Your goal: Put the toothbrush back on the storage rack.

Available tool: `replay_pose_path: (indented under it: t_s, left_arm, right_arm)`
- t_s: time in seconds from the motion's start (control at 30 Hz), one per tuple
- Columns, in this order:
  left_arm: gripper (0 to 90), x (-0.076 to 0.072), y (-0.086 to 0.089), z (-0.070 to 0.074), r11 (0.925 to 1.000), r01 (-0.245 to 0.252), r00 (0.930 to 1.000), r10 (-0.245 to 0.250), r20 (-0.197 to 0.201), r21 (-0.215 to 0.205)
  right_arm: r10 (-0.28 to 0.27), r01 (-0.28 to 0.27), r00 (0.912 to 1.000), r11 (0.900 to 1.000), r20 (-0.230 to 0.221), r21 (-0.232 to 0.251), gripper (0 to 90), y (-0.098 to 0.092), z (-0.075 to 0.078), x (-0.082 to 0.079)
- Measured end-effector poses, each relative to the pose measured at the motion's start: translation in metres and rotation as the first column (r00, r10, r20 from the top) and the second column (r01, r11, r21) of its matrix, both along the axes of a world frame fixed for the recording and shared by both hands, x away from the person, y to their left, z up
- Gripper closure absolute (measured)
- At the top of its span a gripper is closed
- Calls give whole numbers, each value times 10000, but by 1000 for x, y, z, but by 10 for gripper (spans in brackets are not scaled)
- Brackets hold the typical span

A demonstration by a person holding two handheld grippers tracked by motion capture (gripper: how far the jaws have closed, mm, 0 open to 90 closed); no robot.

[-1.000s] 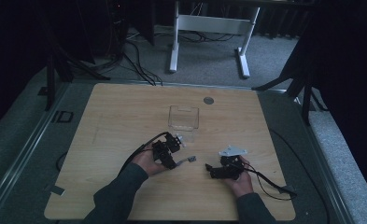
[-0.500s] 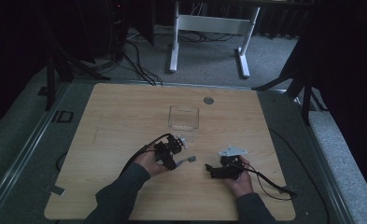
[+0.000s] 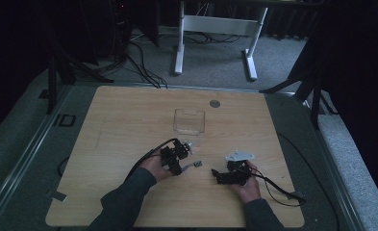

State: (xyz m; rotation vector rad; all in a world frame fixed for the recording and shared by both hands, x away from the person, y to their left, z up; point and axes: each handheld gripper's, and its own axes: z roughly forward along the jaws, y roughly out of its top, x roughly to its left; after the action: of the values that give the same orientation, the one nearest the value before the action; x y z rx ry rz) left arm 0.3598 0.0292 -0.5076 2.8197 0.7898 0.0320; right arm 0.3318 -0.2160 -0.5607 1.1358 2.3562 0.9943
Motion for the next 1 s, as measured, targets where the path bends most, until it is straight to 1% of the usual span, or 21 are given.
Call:
replay_pose_path:
  t_s: [0.07, 0.2, 0.37, 0.53, 0.87, 1.0]
  left_arm:
    - [668, 0, 0, 0, 10000, 8, 10000, -8, -3, 10]
    - [678, 0, -3, -2, 9998, 81, 10000, -80, -19, 181]
    - [684, 0, -6, -2, 9995, 107, 9999, -105, -56, 300]
    - [699, 1, -6, -3, 9992, 191, 9998, -187, -118, 356]
    - [732, 4, -6, -4, 9986, 171, 9996, -160, -212, 507]
    - [744, 4, -7, -4, 9975, 225, 9995, -211, -220, 670]
  right_arm:
    - [0, 0, 10000, 10000, 0, 0, 141, 0, 0, 0]
    - [1, -1, 10000, 10000, 0, 0, 141, 0, 0, 0]
    - [4, -4, 10000, 10000, 4, -1, 141, 0, 0, 0]
    - [31, -31, 10000, 10000, 4, -2, 141, 0, 0, 0]
    - [68, -68, 10000, 10000, 6, -5, 141, 0, 0, 0]
    - [75, -75, 10000, 10000, 9, -5, 141, 0, 0, 0]
